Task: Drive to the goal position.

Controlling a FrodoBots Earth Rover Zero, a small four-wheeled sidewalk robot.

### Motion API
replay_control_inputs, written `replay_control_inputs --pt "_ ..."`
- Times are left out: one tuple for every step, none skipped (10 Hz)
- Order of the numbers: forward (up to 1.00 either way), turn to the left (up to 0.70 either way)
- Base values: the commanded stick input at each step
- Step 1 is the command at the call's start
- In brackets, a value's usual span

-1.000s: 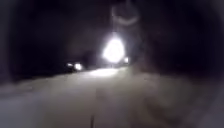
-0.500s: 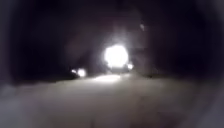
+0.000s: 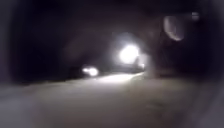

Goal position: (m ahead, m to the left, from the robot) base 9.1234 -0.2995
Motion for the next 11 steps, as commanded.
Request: replay_control_inputs --pt "1.0 0.0" --pt "1.0 0.0" --pt "1.0 0.0" --pt "1.0 0.0" --pt "1.0 0.0" --pt "0.87 0.0" --pt "0.71 0.0" --pt "0.55 0.0" --pt "0.39 0.0" --pt "0.23 0.0" --pt "0.07 0.0"
